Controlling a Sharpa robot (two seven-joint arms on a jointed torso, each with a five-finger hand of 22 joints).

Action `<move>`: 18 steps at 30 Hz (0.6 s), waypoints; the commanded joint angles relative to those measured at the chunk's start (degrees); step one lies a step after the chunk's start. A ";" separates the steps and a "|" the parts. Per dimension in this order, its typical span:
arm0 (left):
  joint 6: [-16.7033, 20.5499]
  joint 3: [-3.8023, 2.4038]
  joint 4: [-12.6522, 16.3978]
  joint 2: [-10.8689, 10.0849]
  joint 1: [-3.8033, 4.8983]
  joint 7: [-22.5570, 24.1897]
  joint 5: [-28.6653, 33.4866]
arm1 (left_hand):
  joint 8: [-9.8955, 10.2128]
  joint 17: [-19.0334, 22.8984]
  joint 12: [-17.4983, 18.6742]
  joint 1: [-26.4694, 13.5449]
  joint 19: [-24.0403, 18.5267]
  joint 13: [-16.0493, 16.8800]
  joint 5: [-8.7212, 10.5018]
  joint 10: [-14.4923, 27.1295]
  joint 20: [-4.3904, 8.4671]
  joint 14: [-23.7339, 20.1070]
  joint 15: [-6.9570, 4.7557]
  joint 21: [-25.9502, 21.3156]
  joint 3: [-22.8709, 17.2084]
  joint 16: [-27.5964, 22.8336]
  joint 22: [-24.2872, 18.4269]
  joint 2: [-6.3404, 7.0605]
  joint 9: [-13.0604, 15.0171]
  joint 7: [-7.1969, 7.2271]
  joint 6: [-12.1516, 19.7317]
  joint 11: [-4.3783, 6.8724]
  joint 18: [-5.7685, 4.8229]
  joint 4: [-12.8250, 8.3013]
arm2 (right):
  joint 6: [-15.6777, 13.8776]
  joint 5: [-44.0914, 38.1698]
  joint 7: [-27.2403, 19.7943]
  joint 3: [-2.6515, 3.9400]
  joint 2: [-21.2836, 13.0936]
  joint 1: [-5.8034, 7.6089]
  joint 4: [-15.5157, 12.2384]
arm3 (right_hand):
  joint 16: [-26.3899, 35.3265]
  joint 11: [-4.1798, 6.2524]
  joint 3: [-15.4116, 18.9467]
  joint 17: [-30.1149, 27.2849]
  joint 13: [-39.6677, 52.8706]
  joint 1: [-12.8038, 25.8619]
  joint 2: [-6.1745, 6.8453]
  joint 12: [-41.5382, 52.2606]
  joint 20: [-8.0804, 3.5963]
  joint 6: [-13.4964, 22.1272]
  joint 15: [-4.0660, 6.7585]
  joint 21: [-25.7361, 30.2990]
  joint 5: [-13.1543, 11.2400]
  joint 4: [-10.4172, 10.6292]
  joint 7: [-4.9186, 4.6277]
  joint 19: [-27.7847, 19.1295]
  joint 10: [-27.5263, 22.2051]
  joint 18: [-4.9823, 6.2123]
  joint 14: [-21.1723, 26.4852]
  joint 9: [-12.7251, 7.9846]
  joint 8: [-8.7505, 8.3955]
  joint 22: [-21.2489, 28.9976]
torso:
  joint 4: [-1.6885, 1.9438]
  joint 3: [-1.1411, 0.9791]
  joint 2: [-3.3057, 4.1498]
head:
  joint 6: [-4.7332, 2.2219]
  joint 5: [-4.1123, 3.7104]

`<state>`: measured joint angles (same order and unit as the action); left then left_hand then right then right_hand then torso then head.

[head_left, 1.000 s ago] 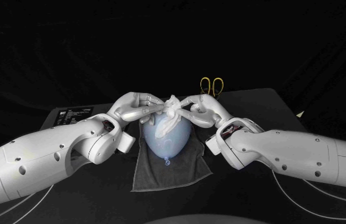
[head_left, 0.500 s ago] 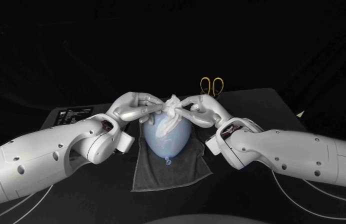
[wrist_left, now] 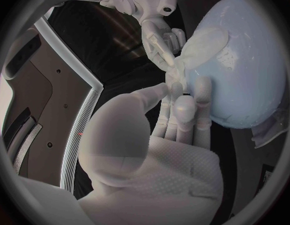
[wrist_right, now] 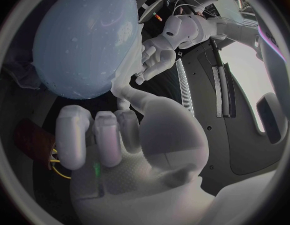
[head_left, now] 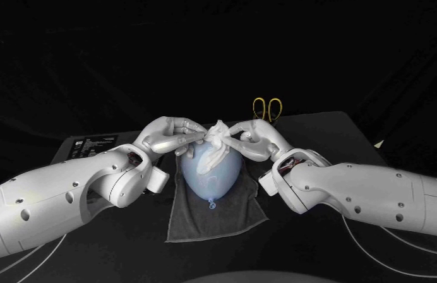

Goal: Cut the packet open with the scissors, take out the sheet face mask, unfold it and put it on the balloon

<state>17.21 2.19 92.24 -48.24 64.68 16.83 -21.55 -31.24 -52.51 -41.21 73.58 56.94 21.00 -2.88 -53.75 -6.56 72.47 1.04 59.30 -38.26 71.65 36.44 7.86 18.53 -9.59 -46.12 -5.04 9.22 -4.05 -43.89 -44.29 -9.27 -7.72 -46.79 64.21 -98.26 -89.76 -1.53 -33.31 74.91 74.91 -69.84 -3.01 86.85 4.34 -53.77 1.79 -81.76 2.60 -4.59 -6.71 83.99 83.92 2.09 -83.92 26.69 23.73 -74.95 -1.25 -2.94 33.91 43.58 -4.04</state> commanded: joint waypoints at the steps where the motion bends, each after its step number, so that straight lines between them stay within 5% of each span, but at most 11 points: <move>1: -0.89 -0.04 0.14 0.02 0.02 0.63 0.50 | 0.22 -0.20 0.37 0.54 0.31 -0.11 -0.05 -0.42 0.03 -0.06 0.11 -0.01 -0.04 -0.01 0.15 0.04 -0.07 -0.34 0.02 -0.11 1.13 -0.26 | -1.05 0.98 -2.39 0.03 0.08 -0.02 -0.04 | -0.24 0.75 -0.07 15.09 13.47 1.18 0.77 1.22 -0.67 -2.82 0.86 -0.66 0.18 0.04 1.66 2.95 4.85 -0.38 -6.08 1.35 1.24 -12.79 | -0.02 -0.02 0.00 | -0.03 0.01; 6: -0.97 -0.04 0.11 -0.04 0.02 0.52 0.52 | 0.22 -0.20 0.45 0.93 0.46 -0.29 -0.05 -0.50 0.07 0.01 0.08 0.10 -0.17 0.05 0.26 -0.02 -0.18 -0.34 -0.06 -0.09 1.12 -0.58 | -1.61 1.46 -3.08 0.03 0.06 -0.02 0.04 | -0.24 1.30 0.50 15.09 14.31 2.54 1.30 2.21 -1.07 -3.98 1.32 -1.25 0.18 0.57 2.31 3.21 5.50 -0.50 -6.08 1.88 1.99 -12.96 | -0.01 -0.01 0.00 | -0.09 -0.01; 13: -1.03 -0.04 0.02 -0.13 0.02 0.31 0.53 | 0.25 -0.12 0.55 1.47 0.59 -0.53 -0.05 -0.58 0.12 0.02 0.04 0.26 -0.39 0.06 0.37 -0.10 -0.33 -0.36 -0.14 -0.07 1.12 -1.06 | -1.98 1.49 -3.09 0.04 -0.09 -0.02 0.08 | -0.24 3.24 5.07 15.09 15.09 7.02 2.41 3.15 -2.42 -7.80 2.88 -2.18 0.19 5.02 4.59 3.60 6.08 -0.70 -6.08 4.40 5.58 -13.23 | -0.01 0.00 -0.03 | -0.19 -0.04; 18: -1.07 -0.03 0.00 -0.16 0.02 0.14 0.53 | 0.38 0.09 0.69 2.68 0.66 -0.96 -0.06 -0.70 0.28 -0.06 -0.05 0.73 -1.26 -0.01 0.65 -0.40 -0.67 -0.43 -0.36 -0.06 1.13 -2.23 | -1.03 1.36 -2.82 0.04 -0.15 -0.02 0.12 | -0.24 3.83 6.69 15.09 15.09 7.71 1.35 3.15 -3.19 -7.91 3.53 -2.64 0.19 7.92 5.18 3.79 6.08 -0.82 -6.08 5.67 6.79 -13.37 | -0.02 -0.01 0.01 | -0.33 -0.07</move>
<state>17.03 2.19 92.15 -48.44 64.68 16.68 -21.35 -31.11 -52.51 -40.72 75.88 57.14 20.05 -2.87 -54.10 -6.35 72.47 1.04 59.85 -39.63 71.65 37.07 7.43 17.87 -9.73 -46.27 -5.11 9.19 -6.04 -45.43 -42.87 -11.33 -7.72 -46.94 64.21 -98.13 -89.80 1.94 -26.64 74.95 74.94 -62.22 -1.37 89.84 1.43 -61.60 4.97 -84.21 2.95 2.92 -2.16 84.00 83.93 2.08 -84.03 32.49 30.38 -74.91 -1.25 -2.94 33.90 43.34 -4.09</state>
